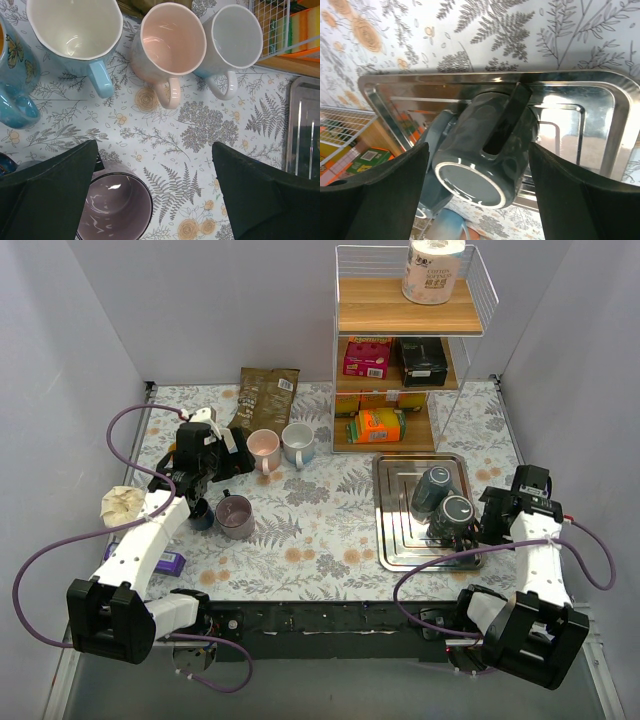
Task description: Turn the mug right side up
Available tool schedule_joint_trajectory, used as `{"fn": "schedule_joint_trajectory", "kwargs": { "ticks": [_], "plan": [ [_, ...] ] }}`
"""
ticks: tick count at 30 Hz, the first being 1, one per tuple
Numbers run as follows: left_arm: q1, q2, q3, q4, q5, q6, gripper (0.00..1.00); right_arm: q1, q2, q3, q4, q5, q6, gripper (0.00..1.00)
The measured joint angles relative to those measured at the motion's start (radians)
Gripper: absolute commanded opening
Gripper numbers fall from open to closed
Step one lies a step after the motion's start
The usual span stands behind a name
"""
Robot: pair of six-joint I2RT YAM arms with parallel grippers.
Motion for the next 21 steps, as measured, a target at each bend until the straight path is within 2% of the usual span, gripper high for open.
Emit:
{"fn": "schedule_joint_trajectory", "kwargs": {
  "ticks": [7, 14, 17, 21],
  "plan": [
    [0.0, 0.0, -0.002, 0.004, -0.019, 0.0, 0.98, 0.0, 0.016, -0.041, 0.035, -0.023, -0.001, 0.79],
    [0.0, 0.0, -0.01, 0.005, -0.025, 0.0, 0.98, 0.0, 0.032, -0.061, 0.081, -0.022, -0.002, 0.57],
    [0.0, 0.0, -0.013, 0.004, -0.028, 0.0, 0.98, 0.0, 0.034, -0.073, 0.094, -0.023, 0.0, 0.52],
    [0.0, 0.0, -0.015, 0.005, -0.031, 0.0, 0.98, 0.001, 0.052, -0.076, 0.107, -0.025, 0.002, 0.51]
  ]
}}
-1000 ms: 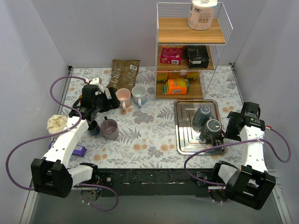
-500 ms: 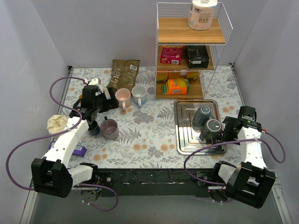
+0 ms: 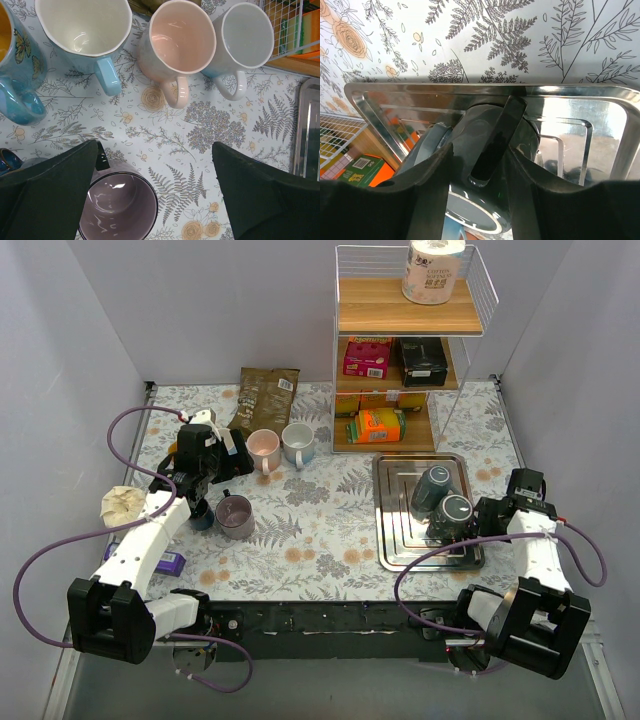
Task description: Turn the mug right side up
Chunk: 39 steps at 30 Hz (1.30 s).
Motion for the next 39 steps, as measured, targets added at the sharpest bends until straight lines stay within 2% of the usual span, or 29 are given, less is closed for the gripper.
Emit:
{"fn": "schedule_joint_trajectory", "kwargs": {
  "ticks": [3, 5, 6, 7, 9, 10, 14, 26, 33, 39],
  "plan": [
    [0.0, 0.002, -0.001, 0.0, -0.004, 0.0, 0.98, 0.001, 0.018, 0.0, 0.011, -0.002, 0.0, 0.5],
    [0.0, 0.003, -0.001, 0.0, -0.005, 0.0, 0.98, 0.002, 0.021, -0.002, 0.015, -0.002, 0.0, 0.45],
    [0.0, 0.004, -0.001, 0.0, -0.005, 0.0, 0.98, 0.002, 0.023, -0.006, 0.023, -0.003, 0.001, 0.4],
    [0.0, 0.005, -0.001, 0.0, -0.006, 0.0, 0.98, 0.002, 0.025, -0.01, 0.029, -0.005, 0.001, 0.31],
    [0.0, 0.006, -0.001, 0.0, -0.008, 0.0, 0.98, 0.002, 0.032, -0.018, 0.034, -0.008, 0.003, 0.22],
    [0.0, 0.006, -0.001, 0.0, -0.008, 0.0, 0.98, 0.002, 0.034, -0.02, 0.044, -0.018, 0.012, 0.1],
    [0.0, 0.006, -0.001, 0.0, -0.01, 0.0, 0.98, 0.004, 0.034, -0.025, 0.055, -0.039, 0.015, 0.01],
    [0.0, 0.007, -0.002, 0.0, -0.012, 0.0, 0.98, 0.008, -0.065, -0.026, 0.056, -0.031, -0.036, 0.01],
    [0.0, 0.009, -0.002, 0.0, -0.011, 0.0, 0.98, 0.008, -0.132, -0.011, 0.057, -0.122, -0.098, 0.01],
    [0.0, 0.013, -0.002, 0.0, 0.004, -0.002, 0.98, 0.008, -0.209, 0.091, 0.046, -0.197, -0.193, 0.01]
  ]
}}
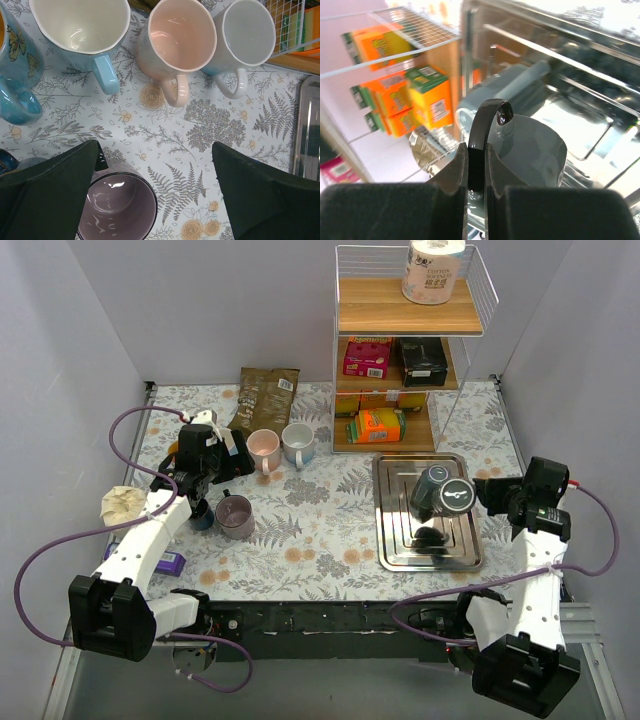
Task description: Turn the mug right side up
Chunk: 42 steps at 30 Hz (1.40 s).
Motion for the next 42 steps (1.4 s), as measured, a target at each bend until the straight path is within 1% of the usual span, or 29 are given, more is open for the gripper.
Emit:
{"fn": "schedule_joint_trajectory", "kwargs": {
  "ticks": [5, 8, 15, 20, 22, 24, 27, 30, 33, 37, 42],
  "plan": [
    [0.0, 0.0, 0.0, 0.006, 0.023, -0.003, 0.98, 0.0, -0.039, 0.116, 0.005, -0.056, -0.1, 0.01],
    [0.0, 0.0, 0.0, 0.006, 0.045, -0.006, 0.98, 0.0, -0.062, 0.138, 0.037, -0.119, -0.156, 0.01],
    [0.0, 0.0, 0.001, 0.006, 0.094, -0.021, 0.98, 0.018, -0.056, 0.142, 0.203, -0.304, -0.264, 0.01],
    [0.0, 0.0, 0.007, 0.008, 0.143, -0.032, 0.98, 0.053, 0.013, 0.203, 0.343, -0.469, -0.367, 0.01],
    [0.0, 0.0, 0.01, 0.016, 0.175, -0.039, 0.98, 0.096, 0.039, 0.241, 0.397, -0.518, -0.422, 0.01],
    [0.0, 0.0, 0.014, 0.023, 0.217, -0.047, 0.98, 0.172, 0.051, 0.266, 0.458, -0.559, -0.475, 0.01],
    [0.0, 0.0, 0.028, 0.045, 0.294, -0.057, 0.98, 0.328, 0.053, 0.269, 0.544, -0.622, -0.554, 0.01],
    [0.0, -0.003, 0.035, 0.086, 0.384, -0.067, 0.98, 0.459, 0.036, 0.227, 0.632, -0.695, -0.621, 0.01],
    [0.0, -0.024, 0.035, 0.135, 0.483, -0.082, 0.98, 0.52, -0.001, 0.147, 0.731, -0.757, -0.648, 0.01],
    [0.0, -0.08, 0.019, 0.265, 0.648, -0.124, 0.98, 0.591, -0.014, 0.086, 0.852, -0.827, -0.649, 0.01],
    [-0.008, -0.165, -0.039, 0.508, 0.83, -0.222, 0.98, 0.687, 0.006, 0.079, 1.009, -0.882, -0.63, 0.01]
  ]
}}
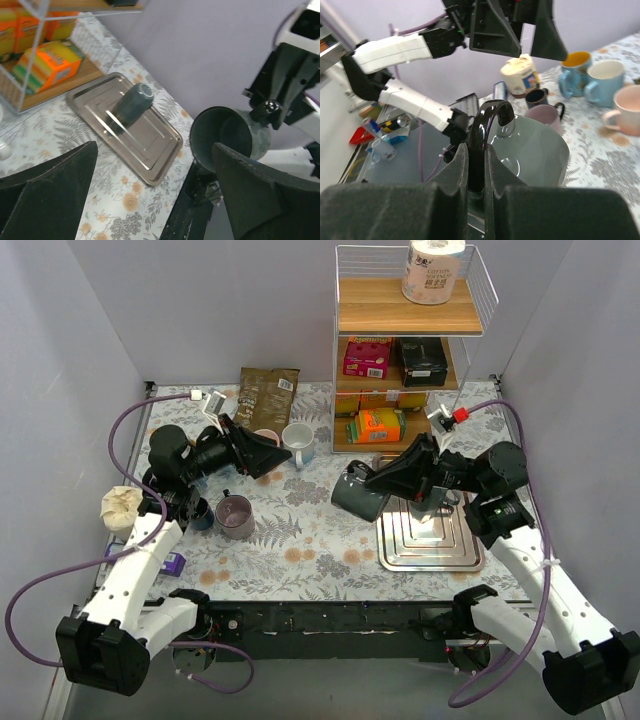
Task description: Turn the mug right side up
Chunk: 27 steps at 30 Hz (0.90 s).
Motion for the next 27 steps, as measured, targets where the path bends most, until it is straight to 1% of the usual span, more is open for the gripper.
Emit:
{"fn": "schedule_joint_trajectory", "kwargs": {
  "ticks": [4, 8, 12, 17, 22, 25, 27],
  "plan": [
    [-0.04, -0.011, -0.012, 0.144, 0.09, -0.044, 0.98, 0.069, 0.037, 0.0, 0.125, -0.03, 0.04, 0.01],
    [-0.143, 0.006, -0.012, 0.221, 0.126, -0.04, 0.96, 0.126, 0.09, 0.0, 0.226, -0.038, 0.088, 0.01],
    [-0.237, 0.029, -0.011, 0.259, 0.149, -0.008, 0.89, 0.163, 0.147, -0.011, 0.34, -0.039, 0.165, 0.01],
    [-0.248, 0.042, -0.019, 0.338, 0.177, -0.008, 0.79, 0.172, 0.188, -0.034, 0.452, -0.037, 0.261, 0.01],
    [-0.25, 0.051, -0.026, 0.428, 0.223, -0.032, 0.73, 0.18, 0.204, -0.037, 0.496, -0.037, 0.307, 0.01],
    [-0.259, 0.063, -0.026, 0.453, 0.238, -0.04, 0.61, 0.183, 0.214, -0.037, 0.508, -0.036, 0.315, 0.01],
    [-0.267, 0.069, -0.026, 0.457, 0.239, -0.04, 0.57, 0.185, 0.225, -0.037, 0.513, -0.035, 0.322, 0.01]
  ]
}}
